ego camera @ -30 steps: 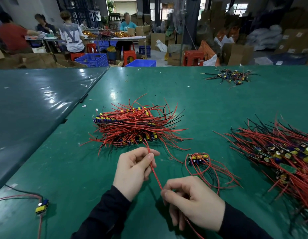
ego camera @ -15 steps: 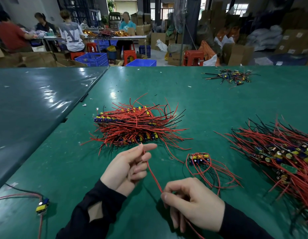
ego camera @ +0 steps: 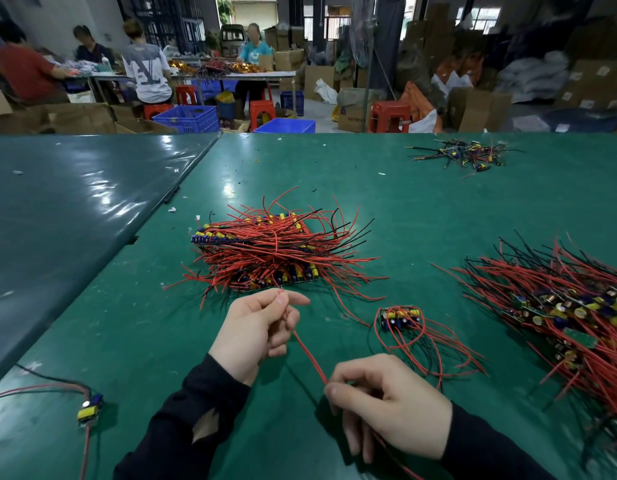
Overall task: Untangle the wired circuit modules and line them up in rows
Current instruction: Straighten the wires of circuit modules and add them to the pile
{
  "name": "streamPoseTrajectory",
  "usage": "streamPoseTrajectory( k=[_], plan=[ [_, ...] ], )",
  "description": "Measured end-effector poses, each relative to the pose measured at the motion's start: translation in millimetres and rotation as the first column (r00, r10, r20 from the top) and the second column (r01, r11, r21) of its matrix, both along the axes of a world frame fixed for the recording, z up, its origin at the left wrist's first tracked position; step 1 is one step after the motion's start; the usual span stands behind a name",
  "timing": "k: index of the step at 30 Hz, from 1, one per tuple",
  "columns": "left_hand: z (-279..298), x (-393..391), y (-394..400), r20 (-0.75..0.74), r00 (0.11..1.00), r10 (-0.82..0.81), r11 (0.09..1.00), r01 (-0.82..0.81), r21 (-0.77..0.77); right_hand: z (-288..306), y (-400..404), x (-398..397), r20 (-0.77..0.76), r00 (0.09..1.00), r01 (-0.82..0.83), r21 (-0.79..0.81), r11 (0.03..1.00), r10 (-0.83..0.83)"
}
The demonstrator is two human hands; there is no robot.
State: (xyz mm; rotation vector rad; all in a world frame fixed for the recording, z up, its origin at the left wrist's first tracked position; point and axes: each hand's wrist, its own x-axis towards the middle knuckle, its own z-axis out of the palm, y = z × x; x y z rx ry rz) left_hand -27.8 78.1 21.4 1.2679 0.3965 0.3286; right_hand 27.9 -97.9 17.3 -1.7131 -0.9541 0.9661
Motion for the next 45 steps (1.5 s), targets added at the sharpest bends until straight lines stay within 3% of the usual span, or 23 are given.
streamPoseTrajectory(
  k=[5, 12, 15, 18, 21, 29, 34, 37, 39, 42, 45],
  plan=[
    [-5, 1, -5, 0.063, 0.994, 0.088, 0.956, -0.102, 0.276, 7, 1, -2, -0.278, 0.958, -0.056, 0.073, 0.996, 0.074],
    [-6, -1, -2, 0.118, 0.986, 0.118, 0.92, -0.154, 0.362, 10, 0, 4, -0.453, 0.873, -0.119, 0.166, 0.979, 0.182],
    [-3, -1, 2, 0.1, 0.989, 0.106, 0.965, -0.126, 0.229, 8, 0, 6, -0.452, 0.877, -0.117, 0.13, 0.985, 0.164],
    [0, 0, 5, 0.074, 0.992, 0.101, 0.995, -0.099, -0.024, 6, 1, 9, -0.41, 0.91, -0.041, 0.075, 0.996, 0.068],
    [1, 1, 9, 0.036, 0.996, 0.076, 0.964, -0.064, -0.258, 4, 2, 13, -0.358, 0.933, 0.059, 0.045, 0.997, -0.038],
    [5, -2, 12, -0.042, 0.996, -0.075, 0.817, 0.037, -0.576, -2, 6, 11, -0.288, 0.943, 0.173, -0.004, 0.985, -0.167],
    [8, -9, 9, 0.046, 0.947, -0.319, 0.718, 0.273, -0.64, -7, 3, 10, -0.06, 0.968, 0.249, 0.068, 0.966, -0.245],
    [6, -6, 11, -0.037, 0.963, -0.268, 0.764, 0.189, -0.617, -7, -1, 11, 0.073, 0.965, 0.24, 0.144, 0.96, -0.252],
    [5, -4, 15, -0.069, 0.984, -0.165, 0.778, 0.087, -0.622, -5, -1, 7, 0.187, 0.966, 0.142, 0.19, 0.971, -0.178],
    [3, -2, 12, -0.072, 0.991, -0.112, 0.809, 0.049, -0.586, -2, -2, -2, 0.555, 0.831, -0.083, 0.175, 0.981, -0.029],
    [-4, 1, 0, -0.132, 0.984, -0.123, 0.899, 0.054, -0.435, -2, -3, -7, 0.704, 0.706, -0.203, 0.09, 0.975, 0.082]
  ],
)
